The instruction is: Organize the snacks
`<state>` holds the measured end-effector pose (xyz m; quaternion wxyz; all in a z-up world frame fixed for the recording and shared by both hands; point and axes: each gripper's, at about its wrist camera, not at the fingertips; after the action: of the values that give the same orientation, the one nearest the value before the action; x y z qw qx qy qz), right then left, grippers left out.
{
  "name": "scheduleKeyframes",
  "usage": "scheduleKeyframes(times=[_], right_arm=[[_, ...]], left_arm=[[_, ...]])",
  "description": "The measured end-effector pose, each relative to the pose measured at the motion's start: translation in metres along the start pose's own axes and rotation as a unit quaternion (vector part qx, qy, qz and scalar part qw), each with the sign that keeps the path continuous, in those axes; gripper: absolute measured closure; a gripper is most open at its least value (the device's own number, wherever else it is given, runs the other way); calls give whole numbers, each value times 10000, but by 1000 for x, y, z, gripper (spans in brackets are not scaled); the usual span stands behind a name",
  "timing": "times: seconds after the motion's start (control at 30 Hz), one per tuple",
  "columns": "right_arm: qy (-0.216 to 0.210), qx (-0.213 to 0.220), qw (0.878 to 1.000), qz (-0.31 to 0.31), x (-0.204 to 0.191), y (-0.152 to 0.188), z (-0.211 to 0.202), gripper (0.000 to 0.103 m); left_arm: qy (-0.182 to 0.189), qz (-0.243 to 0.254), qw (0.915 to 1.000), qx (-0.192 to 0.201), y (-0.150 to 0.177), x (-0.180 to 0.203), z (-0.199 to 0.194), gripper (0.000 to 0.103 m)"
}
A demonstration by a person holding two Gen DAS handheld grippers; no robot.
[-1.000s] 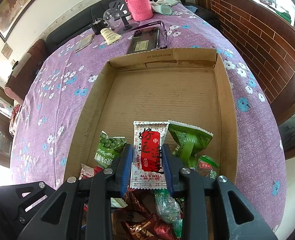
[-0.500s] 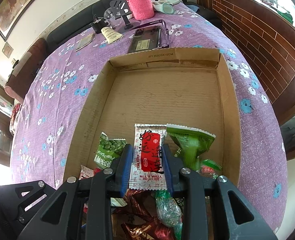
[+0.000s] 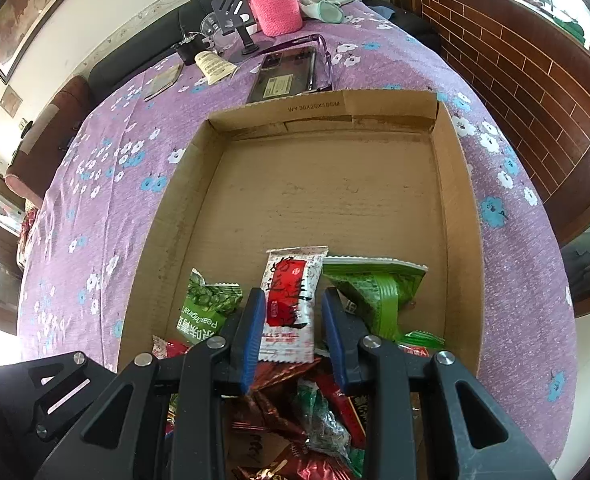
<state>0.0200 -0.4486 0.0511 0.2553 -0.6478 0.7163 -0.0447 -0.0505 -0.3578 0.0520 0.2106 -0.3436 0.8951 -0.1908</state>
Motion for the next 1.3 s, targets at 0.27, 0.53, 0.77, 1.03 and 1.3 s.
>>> scheduleKeyframes(times=[0.27,0.53,0.77,1.03,1.3], right_arm=[[111,38,9999,103,6,1,-6,75],[136,258,9992,283,12,0,-24,74],[271,519,9974,413,15,3,-46,74],[388,677,9949,642,21,14,-64,73],[584,906,9906,848,23,33,-91,57]], left_arm=[[3,69,9999,124,-2,-3,2,80],[7,58,9996,263,-3,-6,-1,68],[55,-51,9992,397,-1,-9,-6,43],[83,-34,9990,433,5,-2,-12,33],[54,-175,9987,482,11,-6,-18,24]])
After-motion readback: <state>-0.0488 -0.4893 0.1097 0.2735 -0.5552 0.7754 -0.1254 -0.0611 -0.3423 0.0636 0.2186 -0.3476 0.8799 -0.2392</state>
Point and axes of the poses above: each gripper's, at about its wrist camera, not at the fingertips, and z roughly the way its jaws point, x to its right, y to its underside, and after that the axes turned 6 degrees about -y, right-handed
